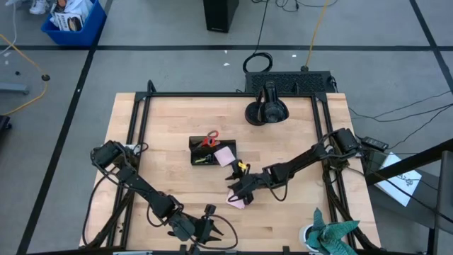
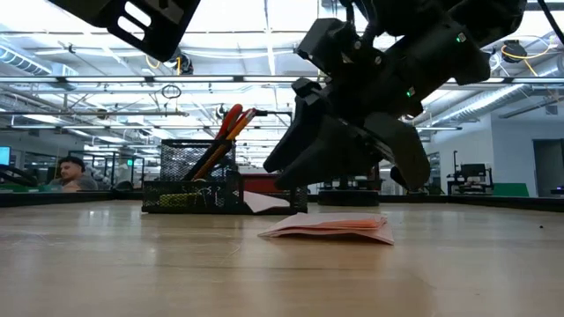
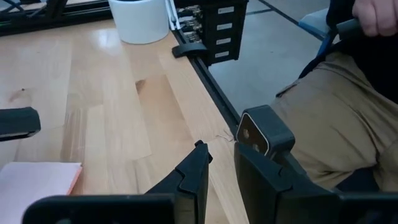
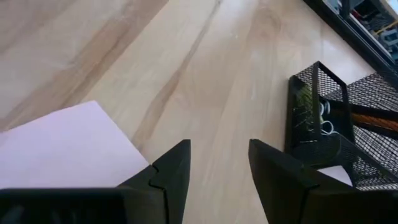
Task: Pick and place office supplies into organizer
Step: Put the pink sticky notes into the black desk organizer
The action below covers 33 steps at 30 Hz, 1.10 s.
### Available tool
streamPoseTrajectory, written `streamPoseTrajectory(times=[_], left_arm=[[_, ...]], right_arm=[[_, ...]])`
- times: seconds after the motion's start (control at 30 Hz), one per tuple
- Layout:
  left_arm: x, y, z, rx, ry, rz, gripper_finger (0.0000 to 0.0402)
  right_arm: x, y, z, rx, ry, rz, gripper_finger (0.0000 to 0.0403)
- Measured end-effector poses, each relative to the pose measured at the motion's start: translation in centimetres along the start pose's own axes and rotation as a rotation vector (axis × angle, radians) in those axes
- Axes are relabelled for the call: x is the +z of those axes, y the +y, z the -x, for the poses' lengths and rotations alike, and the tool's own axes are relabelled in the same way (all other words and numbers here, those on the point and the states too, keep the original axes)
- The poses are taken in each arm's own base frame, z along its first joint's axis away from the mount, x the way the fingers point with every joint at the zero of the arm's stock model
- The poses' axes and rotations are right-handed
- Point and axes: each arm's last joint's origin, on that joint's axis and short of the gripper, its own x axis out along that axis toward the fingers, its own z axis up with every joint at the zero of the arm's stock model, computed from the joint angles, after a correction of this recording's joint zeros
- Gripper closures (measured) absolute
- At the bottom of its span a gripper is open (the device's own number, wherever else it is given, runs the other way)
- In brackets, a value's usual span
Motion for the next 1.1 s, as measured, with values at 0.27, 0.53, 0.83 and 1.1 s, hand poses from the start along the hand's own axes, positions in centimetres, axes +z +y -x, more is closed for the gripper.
streamPoseTrajectory(times=[0.27,0.53,0.83,1.1], left_arm=[[-0.1,0.1,0.0,0.035,0.004,0.008,0.0316],[-0.4,0.3,-0.1,0.077,0.017,0.055,0.0316],[-2.8,4.0,-2.6,0.265,0.054,0.270,0.0316],[-2.6,7.4,-3.3,0.369,0.005,0.434,0.0316]], right_arm=[[1.4,1.9,1.6,0.076,-0.042,0.038,0.0241],[2.9,4.4,4.4,0.318,-0.093,-0.008,0.0228],[0.9,7.1,5.9,0.227,0.173,0.140,0.0230],[0.8,8.5,7.0,0.057,0.223,0.239,0.0232]])
